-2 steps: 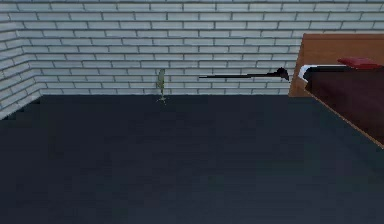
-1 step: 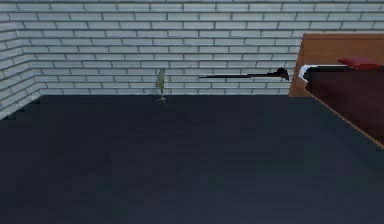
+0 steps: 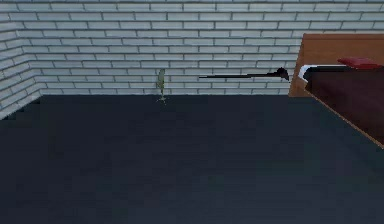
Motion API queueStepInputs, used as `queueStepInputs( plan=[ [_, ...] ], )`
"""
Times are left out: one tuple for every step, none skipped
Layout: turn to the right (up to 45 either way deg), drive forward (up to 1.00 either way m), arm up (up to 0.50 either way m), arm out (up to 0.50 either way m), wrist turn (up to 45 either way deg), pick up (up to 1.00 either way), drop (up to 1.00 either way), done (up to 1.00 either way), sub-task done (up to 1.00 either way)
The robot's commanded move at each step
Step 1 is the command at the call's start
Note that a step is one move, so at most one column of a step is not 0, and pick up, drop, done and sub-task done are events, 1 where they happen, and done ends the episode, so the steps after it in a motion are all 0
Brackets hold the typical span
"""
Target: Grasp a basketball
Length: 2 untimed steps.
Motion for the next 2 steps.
queueStepInputs(
  plan=[
    [0.0, 0.00, 0.10, 0.00, 0.0, 0.00, 0.00, 0.00, 0.00],
    [0.0, 0.00, 0.00, 0.00, 0.0, 0.00, 0.00, 1.00, 0.00]
  ],
)
